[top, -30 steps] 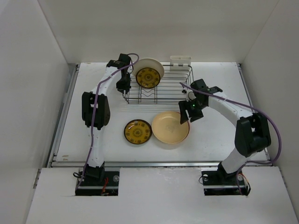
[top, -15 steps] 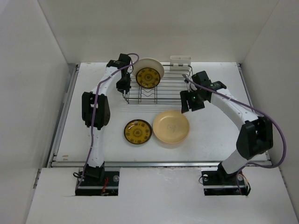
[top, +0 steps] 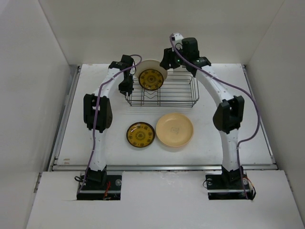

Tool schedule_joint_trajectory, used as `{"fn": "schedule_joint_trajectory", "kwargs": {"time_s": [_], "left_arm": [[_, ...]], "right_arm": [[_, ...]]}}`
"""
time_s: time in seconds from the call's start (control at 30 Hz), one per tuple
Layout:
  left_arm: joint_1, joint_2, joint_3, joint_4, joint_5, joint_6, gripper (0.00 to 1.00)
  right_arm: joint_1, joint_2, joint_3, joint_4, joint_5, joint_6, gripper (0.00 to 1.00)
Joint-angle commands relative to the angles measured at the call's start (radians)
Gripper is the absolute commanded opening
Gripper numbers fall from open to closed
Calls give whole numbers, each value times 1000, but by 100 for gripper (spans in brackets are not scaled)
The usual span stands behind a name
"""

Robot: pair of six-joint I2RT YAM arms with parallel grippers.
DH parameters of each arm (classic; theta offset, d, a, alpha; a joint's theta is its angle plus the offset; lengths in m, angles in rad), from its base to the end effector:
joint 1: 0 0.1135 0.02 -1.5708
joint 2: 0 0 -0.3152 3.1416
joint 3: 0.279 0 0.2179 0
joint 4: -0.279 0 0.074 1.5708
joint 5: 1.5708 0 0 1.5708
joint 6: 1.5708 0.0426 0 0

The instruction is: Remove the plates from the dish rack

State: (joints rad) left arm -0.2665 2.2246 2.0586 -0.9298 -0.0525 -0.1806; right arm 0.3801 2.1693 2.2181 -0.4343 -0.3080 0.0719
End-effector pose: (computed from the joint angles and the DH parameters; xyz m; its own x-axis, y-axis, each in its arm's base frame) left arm 0.4651 -0.1247 0.2846 -0.8870 0.0562 -0.4583 0.0819 0.9960 -0.0362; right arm 0.4689 0.2012 0.4010 -0.3924 -0.0831 -0.9160 -0.5877 0.7887 0.1803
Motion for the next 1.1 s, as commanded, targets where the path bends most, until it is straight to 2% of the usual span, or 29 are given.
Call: {"fn": "schedule_joint_trajectory", "kwargs": {"time_s": [0.0, 0.17, 0.43, 0.73, 0.77, 0.9, 1.03, 1.07], "left_arm": [[-7, 0, 28, -63, -32, 20, 0], [-7, 18, 28, -63, -32, 29, 0], [-7, 58, 38, -72, -32, 38, 0], [-7, 58, 38, -90, 5, 47, 0], [-7, 58, 38, -90, 5, 47, 0], [-7, 58, 38, -90, 16, 47, 0], [-7, 58, 29, -99, 52, 27, 0], [-7, 58, 29, -99, 52, 27, 0]], "right_arm": [[16, 86, 72, 5, -126, -29, 61], [25, 121, 28, 143, -99, -29, 61], [34, 210, 48, 210, 158, 17, 61], [52, 333, 97, 229, 87, 28, 59], [62, 333, 97, 229, 87, 28, 57], [62, 299, 97, 218, 96, 28, 16], [71, 154, -46, 258, 113, -29, 0], [81, 121, -119, 291, 145, -46, 0]]}}
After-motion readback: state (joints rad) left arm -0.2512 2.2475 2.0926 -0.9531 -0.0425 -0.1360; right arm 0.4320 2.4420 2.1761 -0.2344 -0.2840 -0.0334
